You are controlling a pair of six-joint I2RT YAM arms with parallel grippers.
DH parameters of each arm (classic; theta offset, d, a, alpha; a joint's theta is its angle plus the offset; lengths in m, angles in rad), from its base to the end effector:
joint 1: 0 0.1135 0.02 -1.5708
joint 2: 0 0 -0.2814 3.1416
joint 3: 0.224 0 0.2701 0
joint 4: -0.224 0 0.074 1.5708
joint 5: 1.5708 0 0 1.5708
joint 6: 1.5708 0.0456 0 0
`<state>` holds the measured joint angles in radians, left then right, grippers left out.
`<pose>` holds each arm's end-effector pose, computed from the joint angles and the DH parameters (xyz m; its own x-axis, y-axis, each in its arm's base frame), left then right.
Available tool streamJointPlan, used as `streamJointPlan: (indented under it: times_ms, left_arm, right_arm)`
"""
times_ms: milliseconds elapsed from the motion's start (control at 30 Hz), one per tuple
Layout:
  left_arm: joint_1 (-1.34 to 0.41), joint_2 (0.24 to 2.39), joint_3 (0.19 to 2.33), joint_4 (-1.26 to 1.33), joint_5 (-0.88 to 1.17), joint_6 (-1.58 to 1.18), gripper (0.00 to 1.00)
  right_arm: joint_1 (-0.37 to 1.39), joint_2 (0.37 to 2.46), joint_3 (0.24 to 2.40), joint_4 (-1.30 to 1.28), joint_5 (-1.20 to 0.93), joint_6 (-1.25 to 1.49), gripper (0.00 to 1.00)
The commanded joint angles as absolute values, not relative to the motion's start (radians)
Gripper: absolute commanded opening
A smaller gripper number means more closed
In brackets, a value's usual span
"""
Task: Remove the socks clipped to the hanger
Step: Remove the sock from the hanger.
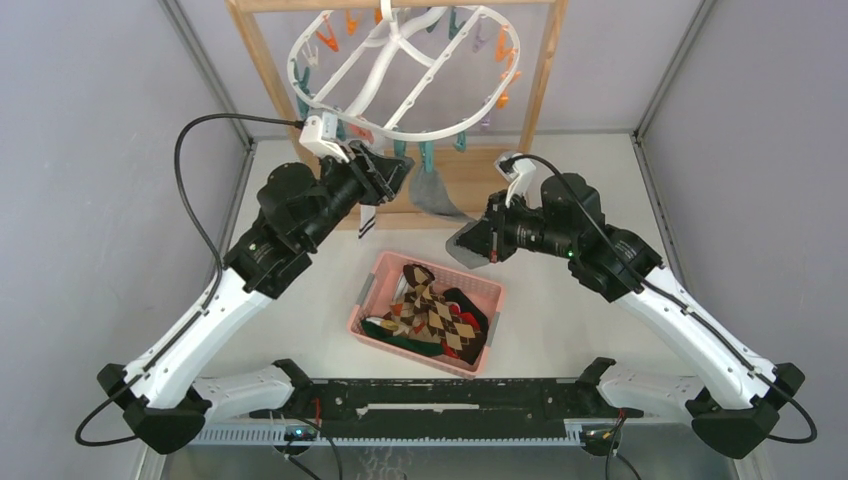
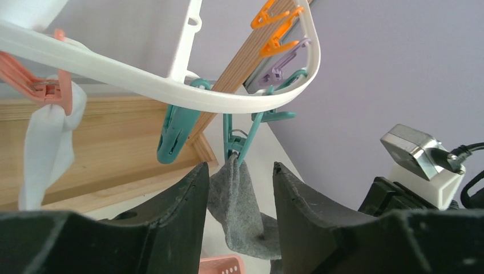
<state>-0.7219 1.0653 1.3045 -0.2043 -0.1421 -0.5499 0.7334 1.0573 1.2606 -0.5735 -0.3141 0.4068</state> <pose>0.1877 -0.1567 0.4845 -0.2640 -0.4568 -0.8495 0.4808 0.7011 -0.5265 0.1666 0.1691 0.4281 -0.5834 -0.0191 -0.8119 -0.6749 0.5677 0.4715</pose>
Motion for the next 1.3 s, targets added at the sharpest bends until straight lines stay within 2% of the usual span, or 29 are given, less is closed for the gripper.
streamJointPlan:
  times_ms: [0,67,233,300,1267]
  left_arm:
    - [-0.717,1.096,1.318,-0.148,-0.091,-0.551,0.50]
    - [-0.716,1.108,1.318,-0.141,-0.086,-0.548,0.50]
    - [-0.717,1.138,1.335,-0.133,-0.076,-0.541,0.61]
    - [-0.718,1.148,1.347,-0.133,-0.071,-0.538,0.62]
    - [-0.764,1.241,1.501,-0.214,-0.090,-0.487,0.60]
  right_arm:
    - [0.756,1.044,1.266,-0.541,-0.295,0.411,0.00]
    - [0.765,1.044,1.266,-0.543,-0.290,0.411,0.00]
    - [0.793,1.046,1.266,-0.547,-0.274,0.413,0.00]
    - [0.802,1.047,1.266,-0.549,-0.268,0.413,0.00]
    - [0.839,1.045,1.266,-0.584,-0.231,0.384,0.00]
